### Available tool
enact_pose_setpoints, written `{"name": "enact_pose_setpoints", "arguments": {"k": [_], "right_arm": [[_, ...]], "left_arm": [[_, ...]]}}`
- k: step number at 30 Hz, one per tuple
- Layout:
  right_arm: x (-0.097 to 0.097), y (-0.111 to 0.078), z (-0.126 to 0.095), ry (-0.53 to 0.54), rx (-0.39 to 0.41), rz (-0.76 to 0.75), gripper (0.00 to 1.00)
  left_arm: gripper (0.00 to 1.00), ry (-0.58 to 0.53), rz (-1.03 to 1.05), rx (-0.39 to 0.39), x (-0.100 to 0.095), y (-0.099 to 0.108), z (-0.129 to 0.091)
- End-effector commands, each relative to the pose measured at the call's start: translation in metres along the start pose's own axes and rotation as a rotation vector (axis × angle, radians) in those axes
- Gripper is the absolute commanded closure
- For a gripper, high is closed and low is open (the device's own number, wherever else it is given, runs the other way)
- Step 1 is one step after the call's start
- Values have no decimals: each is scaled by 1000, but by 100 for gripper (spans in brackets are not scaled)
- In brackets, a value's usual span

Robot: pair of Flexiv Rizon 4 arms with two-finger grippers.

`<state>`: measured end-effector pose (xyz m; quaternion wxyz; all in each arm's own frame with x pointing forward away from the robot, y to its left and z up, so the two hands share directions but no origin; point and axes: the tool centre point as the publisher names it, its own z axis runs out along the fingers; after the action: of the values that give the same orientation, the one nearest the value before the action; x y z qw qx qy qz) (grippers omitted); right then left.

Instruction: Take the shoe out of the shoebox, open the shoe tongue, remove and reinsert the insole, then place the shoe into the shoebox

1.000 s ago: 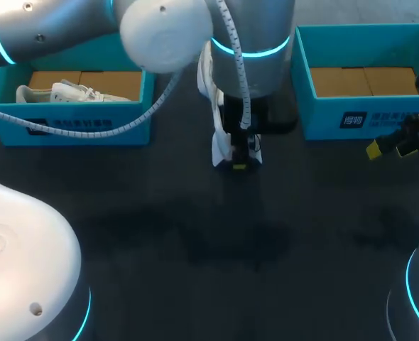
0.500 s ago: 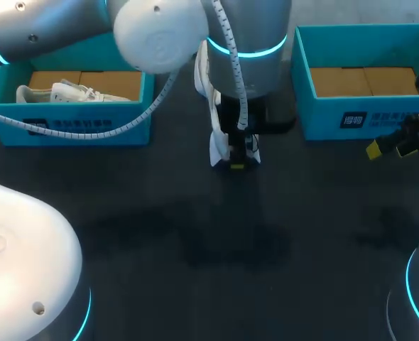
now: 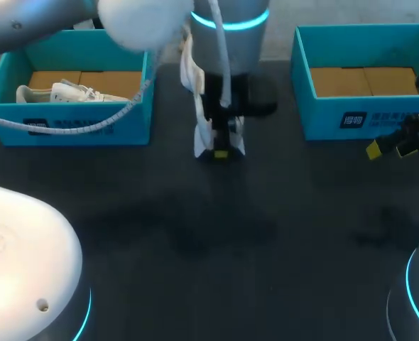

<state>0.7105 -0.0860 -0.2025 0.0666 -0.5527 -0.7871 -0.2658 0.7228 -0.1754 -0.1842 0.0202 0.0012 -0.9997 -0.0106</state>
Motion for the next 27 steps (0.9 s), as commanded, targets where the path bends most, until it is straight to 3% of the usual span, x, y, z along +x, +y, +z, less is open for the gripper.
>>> {"name": "enact_pose_setpoints", "arguments": {"k": [1, 16, 27], "right_arm": [[0, 0, 1, -1, 1, 1, 0], [0, 0, 1, -1, 1, 1, 0], [0, 0, 1, -1, 1, 1, 0]], "left_arm": [[100, 24, -6, 19, -11, 23, -7], [100, 111, 21, -48, -41, 86, -19], [100, 206, -29, -17, -63, 142, -25]]}}
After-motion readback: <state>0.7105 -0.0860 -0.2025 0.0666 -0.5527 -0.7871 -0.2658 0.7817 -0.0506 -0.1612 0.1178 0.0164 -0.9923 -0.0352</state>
